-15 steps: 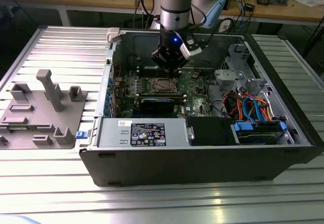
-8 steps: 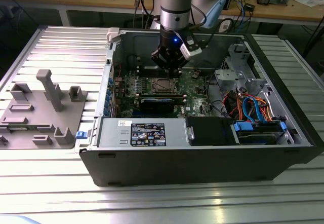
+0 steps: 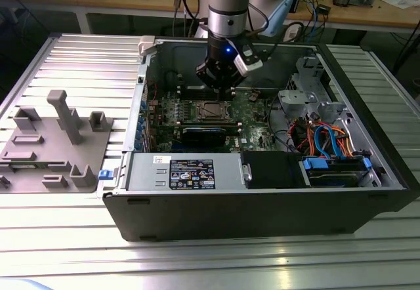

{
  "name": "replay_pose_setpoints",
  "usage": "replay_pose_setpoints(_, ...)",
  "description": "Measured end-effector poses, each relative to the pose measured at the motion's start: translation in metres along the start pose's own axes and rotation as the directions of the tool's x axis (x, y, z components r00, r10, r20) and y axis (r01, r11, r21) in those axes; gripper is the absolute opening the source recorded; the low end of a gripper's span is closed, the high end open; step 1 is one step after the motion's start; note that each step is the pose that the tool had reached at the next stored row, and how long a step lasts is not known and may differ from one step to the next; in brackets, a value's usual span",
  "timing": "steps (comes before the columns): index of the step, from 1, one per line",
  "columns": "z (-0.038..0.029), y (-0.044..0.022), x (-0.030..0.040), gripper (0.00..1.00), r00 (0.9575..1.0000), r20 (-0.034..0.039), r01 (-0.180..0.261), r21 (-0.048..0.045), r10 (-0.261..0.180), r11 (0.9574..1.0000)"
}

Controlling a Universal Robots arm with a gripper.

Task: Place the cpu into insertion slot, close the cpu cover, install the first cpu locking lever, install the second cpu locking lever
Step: 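Install the second cpu locking lever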

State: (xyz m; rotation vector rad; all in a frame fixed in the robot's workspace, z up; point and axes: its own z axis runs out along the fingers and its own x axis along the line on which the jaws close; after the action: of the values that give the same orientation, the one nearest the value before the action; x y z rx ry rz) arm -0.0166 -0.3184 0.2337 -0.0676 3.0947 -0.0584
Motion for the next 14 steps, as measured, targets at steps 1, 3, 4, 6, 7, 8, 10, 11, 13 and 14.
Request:
replay_pose_setpoints(1, -0.0023, -0.0001, -0.0001, 0.11, 1.0000, 0.0000, 0.000, 0.0005, 0.000, 1.0000)
replay_pose_setpoints(3, -0.0073, -0.0003, -0.0003, 0.11, 1.0000, 0.0000, 0.000, 0.0006, 0.000, 1.0000)
replay_pose_setpoints(4, -0.0085, -0.0003, -0.0003, 0.11, 1.0000, 0.0000, 0.000, 0.0006, 0.000, 1.0000)
replay_pose_setpoints(6, -0.0100, -0.0003, -0.0004, 0.11, 1.0000, 0.0001, 0.000, 0.0006, 0.000, 1.0000)
replay_pose_setpoints(7, -0.0100, -0.0004, -0.0004, 0.11, 1.0000, 0.0001, 0.000, 0.0004, 0.000, 1.0000)
replay_pose_setpoints(8, -0.0100, -0.0005, -0.0003, 0.11, 1.0000, 0.0001, 0.000, 0.0004, 0.000, 1.0000)
replay_pose_setpoints(10, -0.0101, -0.0006, -0.0002, 0.11, 1.0000, 0.0000, 0.000, 0.0005, 0.000, 1.0000)
replay_pose_setpoints(11, -0.0101, -0.0006, -0.0002, 0.11, 1.0000, 0.0000, 0.000, 0.0005, 0.000, 1.0000)
replay_pose_setpoints(13, -0.0100, -0.0006, -0.0002, 0.11, 1.0000, 0.0000, 0.000, 0.0005, 0.000, 1.0000)
replay_pose_setpoints(14, -0.0100, -0.0007, -0.0002, 0.11, 1.0000, 0.0000, 0.000, 0.0003, 0.000, 1.0000)
